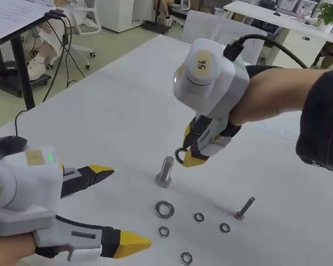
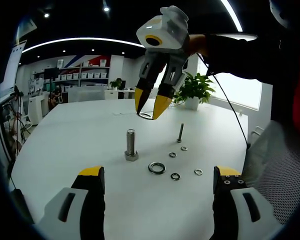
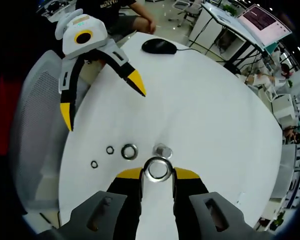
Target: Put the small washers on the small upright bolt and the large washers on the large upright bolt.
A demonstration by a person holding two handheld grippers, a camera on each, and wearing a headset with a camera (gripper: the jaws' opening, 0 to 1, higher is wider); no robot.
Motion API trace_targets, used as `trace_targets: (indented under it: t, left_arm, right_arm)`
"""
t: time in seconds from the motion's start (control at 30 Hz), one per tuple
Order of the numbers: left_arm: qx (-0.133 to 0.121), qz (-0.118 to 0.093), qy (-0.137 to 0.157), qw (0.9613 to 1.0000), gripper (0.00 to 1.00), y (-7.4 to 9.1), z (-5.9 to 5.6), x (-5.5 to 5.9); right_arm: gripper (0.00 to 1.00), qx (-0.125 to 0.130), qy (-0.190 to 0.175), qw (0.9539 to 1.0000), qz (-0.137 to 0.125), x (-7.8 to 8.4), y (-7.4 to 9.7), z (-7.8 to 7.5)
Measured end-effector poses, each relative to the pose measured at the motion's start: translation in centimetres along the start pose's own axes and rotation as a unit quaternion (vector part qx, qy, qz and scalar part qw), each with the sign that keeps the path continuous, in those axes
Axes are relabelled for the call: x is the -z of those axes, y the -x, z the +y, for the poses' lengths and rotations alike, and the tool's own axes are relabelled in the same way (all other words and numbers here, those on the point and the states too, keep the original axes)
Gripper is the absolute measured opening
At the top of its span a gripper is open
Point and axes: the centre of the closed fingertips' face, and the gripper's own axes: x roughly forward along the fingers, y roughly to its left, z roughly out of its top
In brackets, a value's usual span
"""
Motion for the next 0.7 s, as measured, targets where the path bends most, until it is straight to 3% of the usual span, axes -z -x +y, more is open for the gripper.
trace_targets:
  t: [0.3,0.7]
  left_arm:
    - [0.0,-0.001,-0.002,1.0,0.9,0.3,0.1,0.0]
    - [-0.002,0.001,0.002,1.0,0.89,0.3,0.1,0.1]
  right_arm:
    - [0.23,-0.012,0.009,0.9999,0.002,-1.3,-0.9,-0.7]
    - [0.23,-0.033,0.01,0.9993,0.01,-1.7,-2.5,-0.6]
